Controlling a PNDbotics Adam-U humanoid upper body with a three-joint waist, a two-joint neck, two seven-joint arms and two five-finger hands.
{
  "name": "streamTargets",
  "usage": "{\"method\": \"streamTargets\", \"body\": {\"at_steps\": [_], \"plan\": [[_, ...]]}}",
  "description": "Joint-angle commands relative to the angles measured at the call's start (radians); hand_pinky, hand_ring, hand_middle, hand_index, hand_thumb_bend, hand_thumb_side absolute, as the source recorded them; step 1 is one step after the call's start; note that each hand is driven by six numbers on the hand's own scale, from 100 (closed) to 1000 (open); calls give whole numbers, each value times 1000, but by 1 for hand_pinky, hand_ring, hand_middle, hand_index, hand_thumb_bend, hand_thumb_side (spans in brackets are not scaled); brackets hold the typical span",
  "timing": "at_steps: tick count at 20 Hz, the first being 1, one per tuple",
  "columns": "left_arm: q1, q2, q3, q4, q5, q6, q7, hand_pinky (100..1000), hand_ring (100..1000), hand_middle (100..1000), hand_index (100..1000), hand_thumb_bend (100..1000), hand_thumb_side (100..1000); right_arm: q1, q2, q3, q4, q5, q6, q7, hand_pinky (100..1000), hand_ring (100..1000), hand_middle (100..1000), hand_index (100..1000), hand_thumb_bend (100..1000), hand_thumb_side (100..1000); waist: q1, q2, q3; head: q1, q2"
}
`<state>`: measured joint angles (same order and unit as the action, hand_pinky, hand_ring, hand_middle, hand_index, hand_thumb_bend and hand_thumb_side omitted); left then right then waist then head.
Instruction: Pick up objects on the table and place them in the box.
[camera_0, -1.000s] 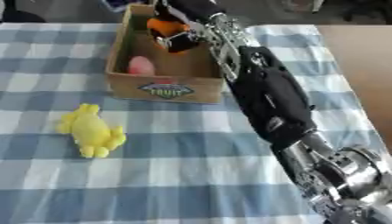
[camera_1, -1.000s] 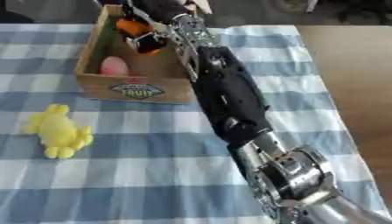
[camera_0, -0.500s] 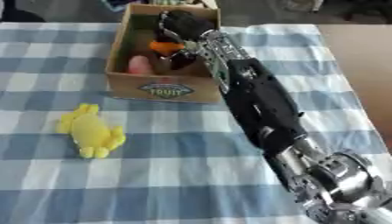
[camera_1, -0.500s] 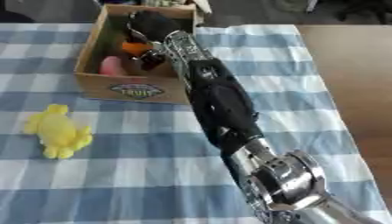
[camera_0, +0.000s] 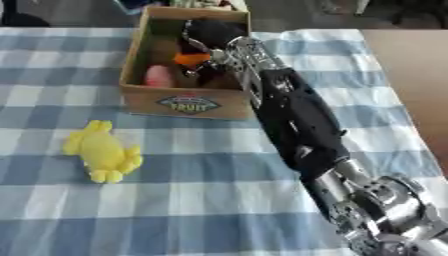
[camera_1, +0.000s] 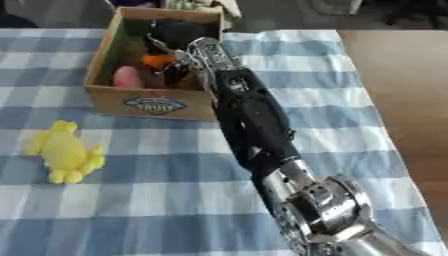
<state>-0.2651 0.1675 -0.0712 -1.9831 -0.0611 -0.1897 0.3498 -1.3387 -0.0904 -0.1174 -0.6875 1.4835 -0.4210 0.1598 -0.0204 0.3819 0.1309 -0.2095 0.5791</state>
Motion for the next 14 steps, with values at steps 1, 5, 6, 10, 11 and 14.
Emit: {"method": "streamTargets", "body": {"at_steps": [1, 5, 6, 10, 11, 14], "plan": [[-9, 15, -2, -17, 1, 0, -4, 460, 756, 699, 784, 100, 781, -39, -11, -6, -32, 19, 4, -2, 844, 913, 858, 880, 100, 100, 6, -22, 1, -5, -11], [-8, 15, -2, -17, 2, 1, -5, 461, 756, 700, 784, 100, 781, -51, -13, -5, -32, 48, 3, -9, 858, 962, 902, 904, 100, 183, 5, -26, 0, -8, -11], [-8, 15, -2, -17, 3, 1, -5, 461, 756, 700, 784, 100, 781, -53, -13, -5, -32, 54, 1, -10, 858, 969, 909, 907, 114, 205, 5, -27, 0, -9, -10], [-6, 16, -2, -17, 4, 2, -5, 461, 756, 699, 784, 100, 780, -60, -14, -5, -32, 73, -11, -16, 868, 988, 934, 932, 223, 312, 5, -29, 0, -9, -9], [-6, 16, -2, -17, 4, 2, -5, 461, 756, 699, 784, 100, 781, -62, -15, -5, -32, 75, -16, -16, 872, 994, 945, 942, 251, 341, 5, -30, 0, -9, -9], [-5, 16, -2, -17, 4, 3, -5, 461, 756, 699, 783, 100, 781, -64, -15, -3, -31, 75, -31, -13, 874, 995, 946, 945, 269, 359, 5, -31, -1, -9, -8]]}}
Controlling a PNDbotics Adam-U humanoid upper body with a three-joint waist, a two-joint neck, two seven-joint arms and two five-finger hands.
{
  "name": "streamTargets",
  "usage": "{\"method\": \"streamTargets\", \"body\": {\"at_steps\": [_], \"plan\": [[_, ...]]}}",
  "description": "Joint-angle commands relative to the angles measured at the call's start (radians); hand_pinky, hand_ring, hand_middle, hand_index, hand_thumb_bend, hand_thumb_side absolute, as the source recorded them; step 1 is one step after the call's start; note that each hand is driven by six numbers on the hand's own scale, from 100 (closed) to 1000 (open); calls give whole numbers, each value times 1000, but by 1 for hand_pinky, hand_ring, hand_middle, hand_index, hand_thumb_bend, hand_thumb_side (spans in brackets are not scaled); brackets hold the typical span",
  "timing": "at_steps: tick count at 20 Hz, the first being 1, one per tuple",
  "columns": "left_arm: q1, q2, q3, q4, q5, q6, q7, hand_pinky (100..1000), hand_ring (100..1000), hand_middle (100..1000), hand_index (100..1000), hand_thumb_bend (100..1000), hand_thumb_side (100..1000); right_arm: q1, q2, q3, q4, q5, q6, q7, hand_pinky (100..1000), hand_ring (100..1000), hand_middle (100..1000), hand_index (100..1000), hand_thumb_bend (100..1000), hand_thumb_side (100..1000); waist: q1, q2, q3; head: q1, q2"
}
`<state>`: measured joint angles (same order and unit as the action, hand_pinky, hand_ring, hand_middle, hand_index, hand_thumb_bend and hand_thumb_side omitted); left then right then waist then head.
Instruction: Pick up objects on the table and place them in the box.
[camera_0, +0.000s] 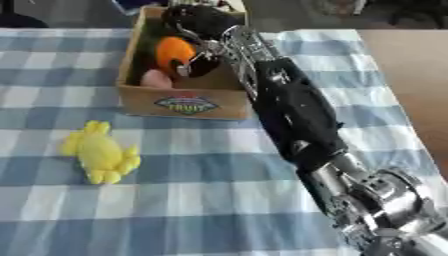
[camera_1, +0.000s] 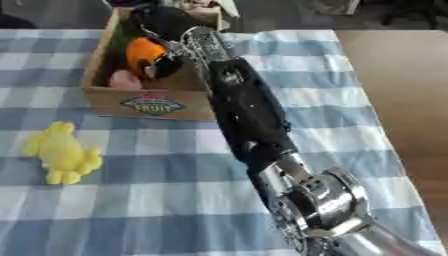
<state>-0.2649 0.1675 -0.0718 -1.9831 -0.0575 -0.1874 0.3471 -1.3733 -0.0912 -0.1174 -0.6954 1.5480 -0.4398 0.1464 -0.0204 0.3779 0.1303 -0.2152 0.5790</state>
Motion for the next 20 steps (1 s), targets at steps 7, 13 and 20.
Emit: {"method": "streamTargets", "body": {"at_steps": [7, 13, 20], "plan": [[-4, 15, -2, -17, 1, 2, -3, 461, 756, 699, 783, 100, 779, -30, -17, -3, -28, -6, -24, 2, 870, 984, 928, 931, 223, 351, 6, -32, -1, -3, -7], [0, 16, 2, -17, 1, 1, 2, 462, 756, 699, 783, 100, 778, -38, -39, 37, -70, -147, -104, 15, 886, 969, 906, 931, 176, 407, 8, -39, -4, 7, 5], [2, 16, 6, -17, -1, 1, 10, 461, 755, 699, 783, 100, 777, -15, -109, 158, -238, -513, -229, 128, 883, 963, 894, 929, 161, 477, 9, -43, -11, 16, 21]]}}
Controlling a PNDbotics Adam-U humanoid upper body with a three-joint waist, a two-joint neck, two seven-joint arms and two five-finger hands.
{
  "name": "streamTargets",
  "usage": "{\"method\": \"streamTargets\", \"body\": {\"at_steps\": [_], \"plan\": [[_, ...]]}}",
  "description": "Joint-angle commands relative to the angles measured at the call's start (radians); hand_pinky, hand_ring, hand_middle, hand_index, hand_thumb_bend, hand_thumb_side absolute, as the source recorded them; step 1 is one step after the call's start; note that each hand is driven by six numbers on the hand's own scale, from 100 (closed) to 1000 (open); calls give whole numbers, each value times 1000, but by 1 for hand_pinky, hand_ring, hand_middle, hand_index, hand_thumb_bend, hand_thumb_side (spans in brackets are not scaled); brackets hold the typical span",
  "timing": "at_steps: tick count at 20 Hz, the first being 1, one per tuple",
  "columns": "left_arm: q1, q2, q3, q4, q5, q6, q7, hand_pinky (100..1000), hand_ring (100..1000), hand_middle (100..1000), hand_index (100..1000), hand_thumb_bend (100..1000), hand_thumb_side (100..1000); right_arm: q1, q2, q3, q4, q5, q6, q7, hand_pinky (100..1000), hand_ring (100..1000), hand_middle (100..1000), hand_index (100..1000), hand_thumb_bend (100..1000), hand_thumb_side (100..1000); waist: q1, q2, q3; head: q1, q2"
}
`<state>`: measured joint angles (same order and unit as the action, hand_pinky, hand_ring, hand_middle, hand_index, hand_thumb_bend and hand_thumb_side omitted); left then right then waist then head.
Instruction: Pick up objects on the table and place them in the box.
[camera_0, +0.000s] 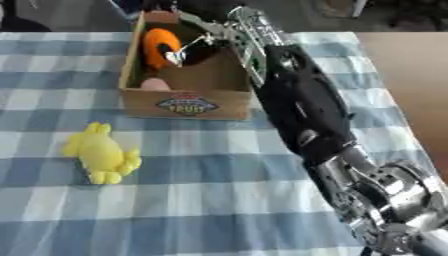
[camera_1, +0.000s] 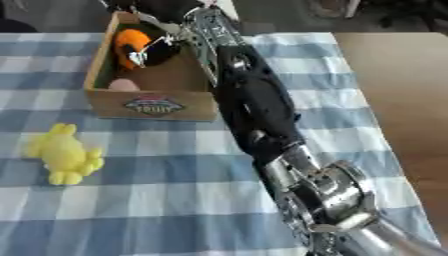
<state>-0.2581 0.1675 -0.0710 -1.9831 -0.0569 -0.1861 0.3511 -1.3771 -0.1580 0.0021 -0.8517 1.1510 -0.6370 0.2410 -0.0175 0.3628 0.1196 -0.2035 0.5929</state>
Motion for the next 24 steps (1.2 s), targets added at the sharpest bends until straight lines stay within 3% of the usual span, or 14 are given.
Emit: {"method": "streamTargets", "body": {"at_steps": [1, 5, 8, 13, 18, 24], "plan": [[-5, 16, 6, -17, -1, -1, 7, 461, 755, 698, 783, 100, 776, -2, -52, 61, -115, -166, -45, 48, 880, 962, 893, 928, 159, 479, 7, -28, -1, 5, 7], [-8, 15, 6, -17, -2, -2, 11, 462, 755, 699, 783, 100, 771, 36, -77, 126, -239, -342, -59, 105, 873, 954, 882, 925, 122, 484, 12, -32, -3, 9, 10], [-14, 18, 9, -17, -4, -4, 15, 462, 754, 699, 783, 100, 761, 69, -98, 144, -337, -475, -14, 126, 867, 933, 850, 916, 100, 473, 15, -37, -5, 15, 15], [-55, 67, 19, -17, -28, -26, 34, 465, 752, 702, 788, 100, 682, 154, -174, 141, -576, -740, 165, 89, 852, 898, 789, 893, 100, 447, 26, -44, -17, 33, 31], [-148, 166, 35, -17, -160, -44, 61, 477, 748, 709, 807, 100, 561, 250, -255, 111, -790, -950, 353, -4, 861, 879, 775, 893, 100, 508, 37, -51, -35, 44, 39], [-275, 293, 35, -17, -418, 19, 33, 506, 744, 722, 842, 100, 440, 380, -332, 67, -959, -1106, 474, -105, 875, 863, 757, 887, 100, 527, 45, -56, -59, 58, 46]]}}
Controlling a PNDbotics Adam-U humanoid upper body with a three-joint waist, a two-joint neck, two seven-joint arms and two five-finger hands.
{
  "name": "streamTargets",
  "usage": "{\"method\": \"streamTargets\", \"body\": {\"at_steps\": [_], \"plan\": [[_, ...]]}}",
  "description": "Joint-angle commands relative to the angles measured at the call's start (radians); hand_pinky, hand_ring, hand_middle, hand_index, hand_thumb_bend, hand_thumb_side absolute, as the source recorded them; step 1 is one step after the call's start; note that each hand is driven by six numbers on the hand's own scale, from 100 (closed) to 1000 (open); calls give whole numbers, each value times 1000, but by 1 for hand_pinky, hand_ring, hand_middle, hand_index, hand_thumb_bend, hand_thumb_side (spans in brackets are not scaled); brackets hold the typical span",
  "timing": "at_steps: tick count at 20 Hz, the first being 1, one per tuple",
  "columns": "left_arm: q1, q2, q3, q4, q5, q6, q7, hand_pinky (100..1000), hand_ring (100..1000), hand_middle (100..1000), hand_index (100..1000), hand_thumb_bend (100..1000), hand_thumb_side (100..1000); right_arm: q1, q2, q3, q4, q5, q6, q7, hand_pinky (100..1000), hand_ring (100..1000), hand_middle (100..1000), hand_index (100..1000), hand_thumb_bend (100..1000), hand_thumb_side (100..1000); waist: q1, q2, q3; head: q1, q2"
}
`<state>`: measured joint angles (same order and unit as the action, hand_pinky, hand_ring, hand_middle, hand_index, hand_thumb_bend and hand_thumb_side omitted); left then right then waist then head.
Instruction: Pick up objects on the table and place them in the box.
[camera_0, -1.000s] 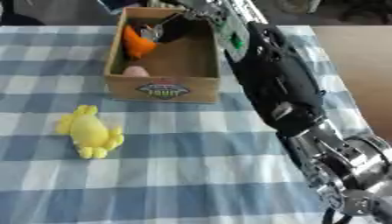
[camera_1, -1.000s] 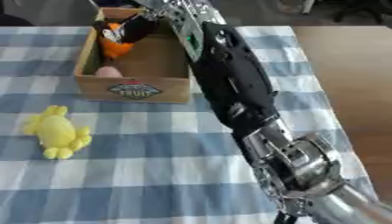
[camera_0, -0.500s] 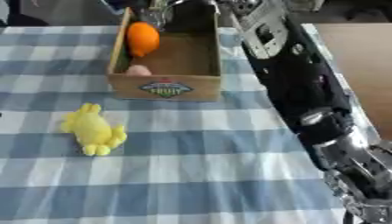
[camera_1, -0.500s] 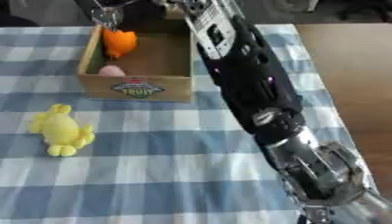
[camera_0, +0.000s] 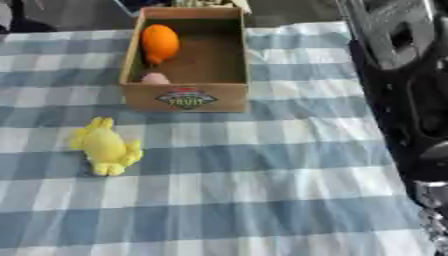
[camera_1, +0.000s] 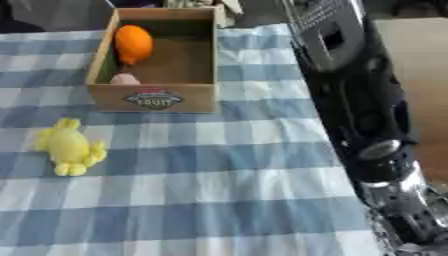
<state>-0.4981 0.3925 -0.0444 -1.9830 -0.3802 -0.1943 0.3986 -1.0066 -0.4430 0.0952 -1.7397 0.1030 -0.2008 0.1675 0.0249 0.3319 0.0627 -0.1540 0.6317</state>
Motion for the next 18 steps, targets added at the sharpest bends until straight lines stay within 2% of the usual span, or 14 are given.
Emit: {"method": "streamTargets", "body": {"at_steps": [1, 6, 11, 14, 16, 18], "plan": [[-52, 87, 4, -17, -131, 43, -28, 512, 744, 724, 847, 100, 420, 31, -57, -36, -89, -80, 50, -45, 877, 859, 753, 886, 100, 529, 4, -26, -6, 12, 7], [-105, 172, -19, -17, -246, 103, -116, 535, 747, 731, 859, 100, 351, 111, -94, -67, -155, -187, 69, -108, 878, 841, 734, 877, 100, 546, 6, -27, -23, 25, 12], [-127, 243, -48, -17, -305, 144, -291, 582, 778, 759, 890, 100, 276, 158, -113, -85, -193, -272, 57, -149, 879, 830, 726, 872, 100, 554, 6, -31, -32, 37, 18], [-137, 280, -69, -17, -337, 135, -428, 618, 803, 778, 906, 100, 273, 171, -117, -89, -203, -282, 59, -151, 879, 829, 725, 871, 100, 556, 5, -33, -35, 42, 18], [-141, 306, -81, -13, -348, 109, -522, 640, 813, 786, 916, 100, 309, 175, -119, -93, -207, -283, 61, -152, 879, 827, 726, 870, 100, 558, 4, -34, -37, 44, 18], [-141, 338, -92, -6, -361, 62, -611, 666, 826, 803, 933, 100, 388, 178, -121, -94, -210, -283, 63, -155, 879, 827, 726, 870, 100, 560, 4, -35, -39, 45, 17]]}}
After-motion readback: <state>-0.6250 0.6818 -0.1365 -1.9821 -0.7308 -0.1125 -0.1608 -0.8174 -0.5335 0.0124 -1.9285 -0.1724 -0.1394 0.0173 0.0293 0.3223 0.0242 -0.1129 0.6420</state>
